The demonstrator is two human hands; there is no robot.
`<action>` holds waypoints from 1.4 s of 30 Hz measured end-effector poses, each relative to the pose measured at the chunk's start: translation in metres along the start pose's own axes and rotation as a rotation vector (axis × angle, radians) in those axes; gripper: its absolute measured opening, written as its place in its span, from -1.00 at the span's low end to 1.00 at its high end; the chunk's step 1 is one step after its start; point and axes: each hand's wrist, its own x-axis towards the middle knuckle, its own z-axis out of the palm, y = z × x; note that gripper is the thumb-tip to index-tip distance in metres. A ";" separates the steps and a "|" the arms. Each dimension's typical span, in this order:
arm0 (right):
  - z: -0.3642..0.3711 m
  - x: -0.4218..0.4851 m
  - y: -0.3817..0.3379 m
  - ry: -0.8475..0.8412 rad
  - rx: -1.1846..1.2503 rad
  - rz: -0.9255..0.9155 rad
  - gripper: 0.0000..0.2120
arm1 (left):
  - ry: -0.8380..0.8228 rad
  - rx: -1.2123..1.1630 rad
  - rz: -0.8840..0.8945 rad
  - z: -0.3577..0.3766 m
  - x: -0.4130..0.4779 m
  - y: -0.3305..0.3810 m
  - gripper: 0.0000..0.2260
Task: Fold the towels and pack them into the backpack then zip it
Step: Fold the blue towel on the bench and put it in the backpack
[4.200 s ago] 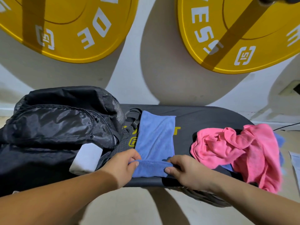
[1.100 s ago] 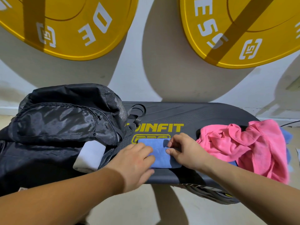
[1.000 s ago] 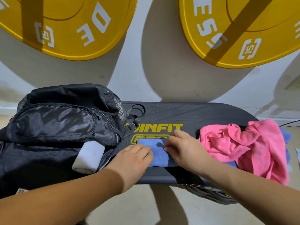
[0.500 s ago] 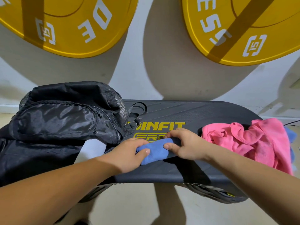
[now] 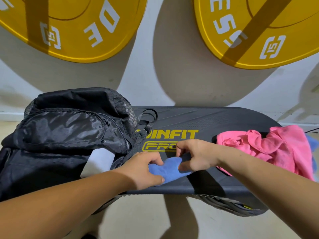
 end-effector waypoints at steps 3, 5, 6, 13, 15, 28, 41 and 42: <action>0.004 -0.001 -0.003 -0.012 -0.060 -0.004 -0.72 | -0.022 0.007 0.016 0.003 -0.003 0.007 -0.71; 0.007 -0.002 -0.004 0.015 -0.089 -0.021 -0.70 | -0.036 -0.012 0.025 0.004 -0.005 0.010 -0.71; 0.008 -0.003 -0.005 0.027 -0.098 -0.037 -0.68 | -0.040 -0.026 0.025 0.004 -0.005 0.011 -0.71; 0.004 -0.012 -0.028 -0.107 0.220 -0.119 -0.51 | -0.076 0.051 0.094 -0.057 -0.021 0.048 -0.74; -0.002 -0.012 -0.047 -0.143 0.380 -0.151 -0.54 | -0.072 0.072 0.086 -0.086 -0.036 0.060 -0.72; 0.011 0.022 -0.196 -0.161 0.192 -0.493 -0.77 | 0.182 -0.166 -0.293 -0.133 -0.172 0.000 -0.58; 0.024 0.094 -0.170 0.412 -0.399 -0.362 -0.49 | 0.692 -0.559 -0.641 -0.099 -0.186 -0.085 -0.70; 0.028 0.098 -0.166 0.461 -0.465 -0.416 -0.52 | 0.682 -0.550 -0.634 -0.094 -0.181 -0.087 -0.76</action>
